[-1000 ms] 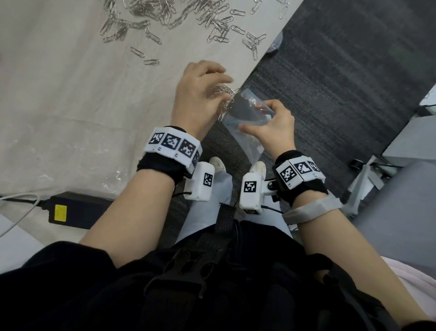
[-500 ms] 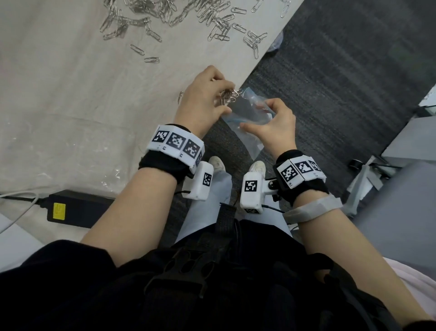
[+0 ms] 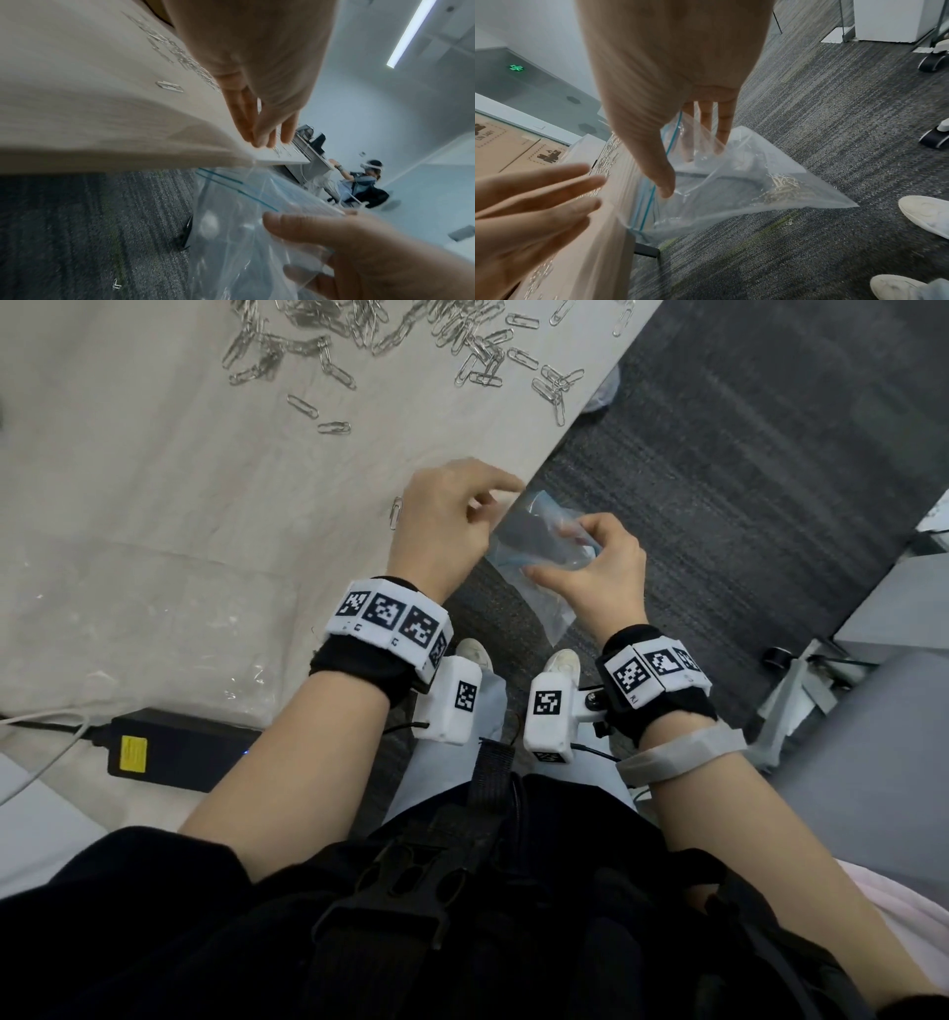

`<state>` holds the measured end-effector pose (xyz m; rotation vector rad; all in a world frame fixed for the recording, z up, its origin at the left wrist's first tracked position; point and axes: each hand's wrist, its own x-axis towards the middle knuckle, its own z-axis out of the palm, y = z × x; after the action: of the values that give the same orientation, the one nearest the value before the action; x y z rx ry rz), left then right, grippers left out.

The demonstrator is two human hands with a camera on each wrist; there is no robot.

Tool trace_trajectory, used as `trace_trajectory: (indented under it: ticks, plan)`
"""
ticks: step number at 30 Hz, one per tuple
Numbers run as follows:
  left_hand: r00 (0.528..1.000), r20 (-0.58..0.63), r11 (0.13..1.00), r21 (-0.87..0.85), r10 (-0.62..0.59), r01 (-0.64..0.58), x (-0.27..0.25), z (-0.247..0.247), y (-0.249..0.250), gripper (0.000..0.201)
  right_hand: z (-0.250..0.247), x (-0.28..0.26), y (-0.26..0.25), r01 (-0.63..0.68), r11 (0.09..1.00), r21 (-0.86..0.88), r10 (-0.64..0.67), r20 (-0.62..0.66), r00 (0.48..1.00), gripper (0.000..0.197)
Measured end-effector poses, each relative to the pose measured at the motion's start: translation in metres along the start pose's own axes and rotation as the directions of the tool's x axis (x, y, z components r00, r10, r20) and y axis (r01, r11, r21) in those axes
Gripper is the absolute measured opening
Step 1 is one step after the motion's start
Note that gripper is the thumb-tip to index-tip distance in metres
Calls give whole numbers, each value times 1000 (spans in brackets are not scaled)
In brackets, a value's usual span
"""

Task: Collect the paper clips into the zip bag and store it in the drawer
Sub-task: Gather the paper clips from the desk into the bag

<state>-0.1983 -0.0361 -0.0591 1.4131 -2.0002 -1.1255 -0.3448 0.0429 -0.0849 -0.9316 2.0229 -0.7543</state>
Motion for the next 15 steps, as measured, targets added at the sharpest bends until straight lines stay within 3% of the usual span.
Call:
trace_trajectory:
  ticks: [2, 5, 9, 13, 15]
  plan:
    - [987, -161, 996, 82, -15, 29, 0, -8, -7, 26, 0, 0, 0, -13, 1000, -3, 13, 0, 1000, 43]
    - [929, -346, 965, 169, -130, 198, -3, -22, -19, 27, -1, 0, 1, -21, 1000, 6, 21, 2, 1000, 43]
    - [884, -339, 891, 206, -323, 405, -9, -35, -30, 33, -1, -1, 2, -24, 1000, 6, 24, -1, 1000, 46]
    - [887, -325, 898, 184, -328, 400, -14, -37, -32, 18, 0, -1, 1, -33, 999, 4, 33, 1, 999, 48]
    - [900, -308, 914, 166, -310, 371, -13, -34, -29, 20, 0, -1, 1, -34, 999, -3, 34, 1, 999, 48]
